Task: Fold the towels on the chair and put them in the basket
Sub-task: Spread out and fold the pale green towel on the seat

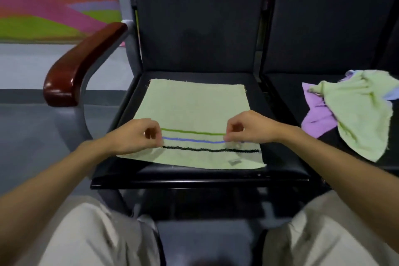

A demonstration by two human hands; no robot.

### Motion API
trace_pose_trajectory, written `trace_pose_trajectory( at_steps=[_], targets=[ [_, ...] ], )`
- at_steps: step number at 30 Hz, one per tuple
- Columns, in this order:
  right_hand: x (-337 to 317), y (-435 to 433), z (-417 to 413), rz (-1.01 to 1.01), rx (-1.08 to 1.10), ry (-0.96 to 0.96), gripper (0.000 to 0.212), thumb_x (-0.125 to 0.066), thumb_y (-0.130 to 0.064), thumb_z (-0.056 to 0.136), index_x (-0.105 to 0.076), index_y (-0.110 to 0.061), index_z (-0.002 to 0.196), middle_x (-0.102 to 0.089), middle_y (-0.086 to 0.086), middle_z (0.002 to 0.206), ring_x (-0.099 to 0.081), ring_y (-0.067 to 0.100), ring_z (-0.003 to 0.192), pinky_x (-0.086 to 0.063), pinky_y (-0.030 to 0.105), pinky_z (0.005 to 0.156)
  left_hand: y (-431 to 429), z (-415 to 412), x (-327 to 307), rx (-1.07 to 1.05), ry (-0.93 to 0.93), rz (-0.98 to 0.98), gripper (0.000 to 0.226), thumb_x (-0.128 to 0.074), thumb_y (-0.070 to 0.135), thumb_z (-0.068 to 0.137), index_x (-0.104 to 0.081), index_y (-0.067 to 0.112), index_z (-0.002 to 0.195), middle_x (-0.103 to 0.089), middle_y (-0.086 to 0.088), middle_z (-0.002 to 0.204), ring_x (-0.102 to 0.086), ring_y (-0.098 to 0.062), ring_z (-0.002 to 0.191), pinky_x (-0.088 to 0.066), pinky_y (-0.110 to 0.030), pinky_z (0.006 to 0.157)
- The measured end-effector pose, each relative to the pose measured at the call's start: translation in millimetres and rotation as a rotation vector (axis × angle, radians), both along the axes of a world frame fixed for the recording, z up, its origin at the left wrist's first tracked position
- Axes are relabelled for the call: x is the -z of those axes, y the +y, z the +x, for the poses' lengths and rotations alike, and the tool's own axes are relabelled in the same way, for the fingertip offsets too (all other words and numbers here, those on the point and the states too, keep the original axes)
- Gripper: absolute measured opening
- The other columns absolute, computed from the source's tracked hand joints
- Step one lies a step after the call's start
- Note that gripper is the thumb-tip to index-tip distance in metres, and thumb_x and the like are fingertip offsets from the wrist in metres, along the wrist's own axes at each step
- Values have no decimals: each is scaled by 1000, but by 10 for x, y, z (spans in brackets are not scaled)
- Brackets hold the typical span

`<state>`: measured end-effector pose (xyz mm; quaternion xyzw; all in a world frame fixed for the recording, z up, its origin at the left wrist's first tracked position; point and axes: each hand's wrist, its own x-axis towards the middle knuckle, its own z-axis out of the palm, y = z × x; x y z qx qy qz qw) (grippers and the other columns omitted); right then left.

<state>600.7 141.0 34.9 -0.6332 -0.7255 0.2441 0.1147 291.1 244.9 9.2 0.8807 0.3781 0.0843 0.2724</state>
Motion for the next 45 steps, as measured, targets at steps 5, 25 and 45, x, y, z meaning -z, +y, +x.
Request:
trace_pose_trajectory(
  at_steps=[5,25,45],
  targets=[
    [277,-310,5,-55,-26,-45,24,-80,-42,74,-65,-23,80,-62,-10,74,-54,3,68,-47,22,67,-133,-331,166,119,115,25,42,-65,64,62,-61,40,97,-50,15,109,-43,2,109,-31,-9,96],
    [374,15,183,-52,-149,-208,22,-69,-37,86,-49,-27,83,-52,-9,86,-49,11,78,-42,30,74,241,175,331,-90,227,129,21,-25,31,105,-37,20,90,-48,0,76,-43,-20,71,-36,-34,67],
    [238,-200,359,43,40,-104,37,-84,-24,72,-51,-36,79,-63,-11,84,-57,4,76,-43,16,65,-30,-282,8,-284,-64,232,26,-87,11,67,-64,25,70,-66,6,70,-62,-6,68,-44,-15,55]
  ],
)
